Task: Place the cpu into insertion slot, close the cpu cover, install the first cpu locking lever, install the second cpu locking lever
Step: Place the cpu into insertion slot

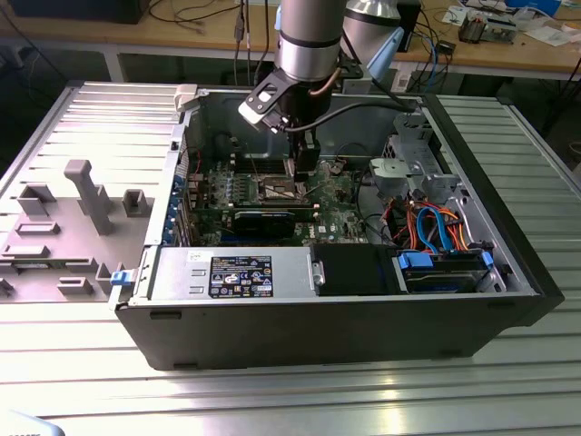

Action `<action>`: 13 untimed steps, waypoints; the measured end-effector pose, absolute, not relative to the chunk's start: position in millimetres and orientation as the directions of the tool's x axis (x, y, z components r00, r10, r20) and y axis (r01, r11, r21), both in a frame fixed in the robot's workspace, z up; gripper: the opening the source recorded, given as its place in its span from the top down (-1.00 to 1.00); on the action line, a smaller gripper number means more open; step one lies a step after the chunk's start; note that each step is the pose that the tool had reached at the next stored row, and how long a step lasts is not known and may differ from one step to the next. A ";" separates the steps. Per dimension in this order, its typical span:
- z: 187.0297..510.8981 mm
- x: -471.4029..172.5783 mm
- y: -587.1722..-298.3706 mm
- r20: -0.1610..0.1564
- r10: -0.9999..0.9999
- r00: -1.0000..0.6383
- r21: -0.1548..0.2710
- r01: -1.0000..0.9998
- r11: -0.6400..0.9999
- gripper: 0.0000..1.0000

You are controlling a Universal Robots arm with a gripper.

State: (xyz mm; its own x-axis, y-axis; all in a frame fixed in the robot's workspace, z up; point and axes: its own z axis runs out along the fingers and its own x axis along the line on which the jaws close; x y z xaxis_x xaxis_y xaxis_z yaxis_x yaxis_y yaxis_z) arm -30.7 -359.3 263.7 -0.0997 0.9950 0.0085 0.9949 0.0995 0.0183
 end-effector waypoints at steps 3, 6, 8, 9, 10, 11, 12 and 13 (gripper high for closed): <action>262.9 -31.7 -359.4 0.008 0.995 -0.100 0.018 0.995 0.100 -0.09; 262.3 -32.1 -359.3 0.008 0.995 -0.100 0.018 0.995 0.100 -0.09; 262.1 -32.2 -359.3 0.008 0.995 -0.100 0.018 0.995 0.100 -0.09; 261.9 -32.3 -359.4 0.008 0.995 -0.100 0.018 0.995 0.100 -0.09; 261.8 -32.3 -359.4 0.008 0.995 -0.100 0.018 0.995 0.100 -0.09; 261.6 -32.4 -359.3 0.008 0.995 -0.100 0.018 0.995 0.100 -0.09; 261.4 -32.4 -359.3 0.008 0.995 -0.100 0.018 0.995 0.100 -0.09; 261.2 -32.4 -359.3 0.008 0.995 -0.100 0.018 0.995 0.100 -0.09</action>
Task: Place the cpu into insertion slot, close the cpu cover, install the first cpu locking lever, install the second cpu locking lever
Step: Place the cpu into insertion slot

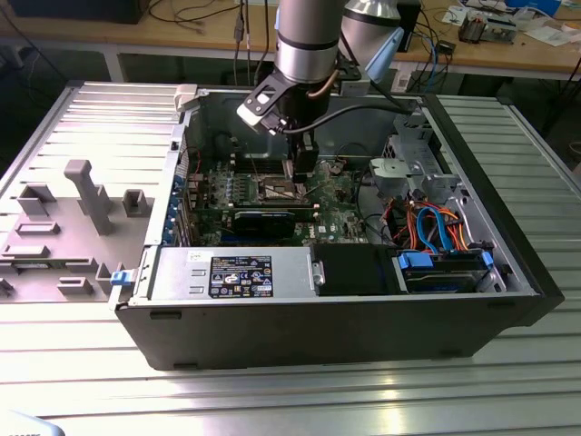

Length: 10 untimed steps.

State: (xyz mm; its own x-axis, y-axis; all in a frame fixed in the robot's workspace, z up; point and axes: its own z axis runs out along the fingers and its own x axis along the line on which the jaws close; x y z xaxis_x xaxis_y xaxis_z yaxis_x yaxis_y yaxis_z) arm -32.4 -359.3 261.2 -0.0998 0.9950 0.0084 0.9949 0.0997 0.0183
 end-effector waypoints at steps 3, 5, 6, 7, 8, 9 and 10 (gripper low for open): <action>260.5 -32.6 -359.3 0.008 0.995 -0.100 0.018 0.995 0.100 -0.09; 259.9 -32.5 -359.3 0.008 0.995 -0.100 0.018 0.995 0.100 -0.09; 259.7 -32.6 -359.3 0.008 0.995 -0.100 0.018 0.995 0.100 -0.09; 259.5 -32.6 -359.3 0.008 0.995 -0.100 0.018 0.995 0.100 -0.09; 259.3 -32.5 -359.3 0.009 0.995 -0.100 0.018 0.995 0.100 -0.09; 259.1 -32.6 -359.3 0.009 0.995 -0.100 0.018 0.995 0.100 -0.09; 259.0 -32.5 -359.3 0.008 0.995 -0.100 0.018 0.995 0.100 -0.09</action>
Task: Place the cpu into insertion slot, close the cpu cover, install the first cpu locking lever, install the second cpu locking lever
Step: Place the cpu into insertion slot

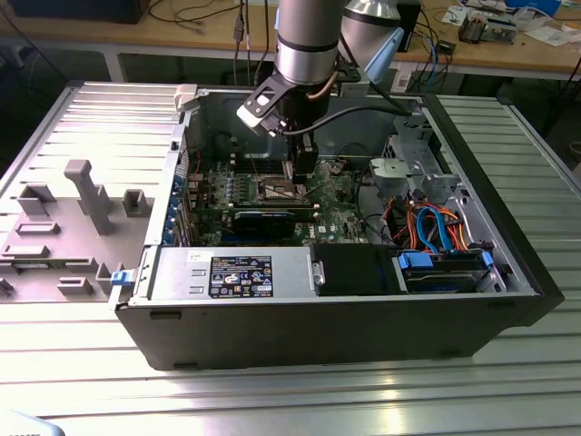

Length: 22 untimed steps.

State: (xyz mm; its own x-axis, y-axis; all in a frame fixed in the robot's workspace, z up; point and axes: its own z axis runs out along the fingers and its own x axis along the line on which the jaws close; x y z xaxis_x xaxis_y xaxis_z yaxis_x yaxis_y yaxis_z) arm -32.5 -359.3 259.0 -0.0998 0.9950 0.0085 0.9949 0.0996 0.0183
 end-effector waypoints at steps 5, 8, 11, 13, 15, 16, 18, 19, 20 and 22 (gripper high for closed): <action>257.0 -33.2 -359.3 0.008 0.995 -0.100 0.018 0.995 0.100 -0.09; 256.5 -33.4 -359.3 0.008 0.995 -0.100 0.018 0.995 0.100 -0.09; 256.0 -33.5 -359.3 0.008 0.995 -0.100 0.018 0.995 0.100 -0.09; 255.7 -33.6 -359.3 0.008 0.995 -0.100 0.018 0.995 0.100 -0.09; 255.3 -33.7 -359.3 0.008 0.995 -0.100 0.018 0.995 0.100 -0.09; 255.1 -33.7 -359.3 0.008 0.995 -0.100 0.018 0.995 0.100 -0.09; 254.8 -33.8 -359.3 0.008 0.995 -0.100 0.018 0.995 0.100 -0.09; 254.7 -33.8 -359.3 0.008 0.995 -0.100 0.018 0.995 0.100 -0.09; 254.5 -33.8 -359.3 0.008 0.995 -0.100 0.018 0.995 0.100 -0.09; 254.1 -33.9 -359.3 0.008 0.995 -0.100 0.018 0.995 0.100 -0.09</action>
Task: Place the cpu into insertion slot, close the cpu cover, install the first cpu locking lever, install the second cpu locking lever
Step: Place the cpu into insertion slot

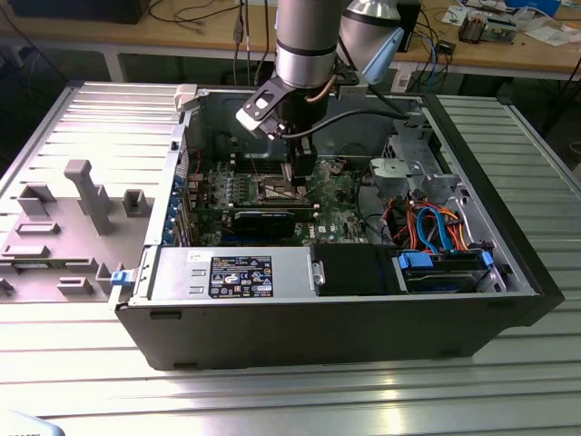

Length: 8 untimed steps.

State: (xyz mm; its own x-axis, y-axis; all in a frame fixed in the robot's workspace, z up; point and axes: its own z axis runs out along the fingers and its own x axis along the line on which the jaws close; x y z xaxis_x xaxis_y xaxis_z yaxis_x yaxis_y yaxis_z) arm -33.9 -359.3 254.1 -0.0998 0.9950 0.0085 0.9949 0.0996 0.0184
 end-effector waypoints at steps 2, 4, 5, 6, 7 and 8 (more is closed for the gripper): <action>253.8 -34.1 -359.3 0.008 0.995 -0.100 0.018 0.995 0.100 -0.09; 253.3 -34.3 -359.3 0.008 0.995 -0.100 0.018 0.995 0.100 -0.09; 253.0 -34.4 -359.3 0.008 0.995 -0.100 0.018 0.995 0.100 -0.09; 252.8 -34.4 -359.3 0.008 0.995 -0.100 0.018 0.995 0.100 -0.09; 252.6 -34.5 -359.3 0.008 0.995 -0.100 0.018 0.995 0.100 -0.09; 252.4 -34.6 -359.3 0.008 0.995 -0.100 0.018 0.995 0.100 -0.09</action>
State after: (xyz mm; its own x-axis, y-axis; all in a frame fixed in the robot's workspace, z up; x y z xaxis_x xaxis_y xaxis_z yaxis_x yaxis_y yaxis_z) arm -34.6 -359.3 252.4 -0.0997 0.9950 0.0085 0.9949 0.0996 0.0183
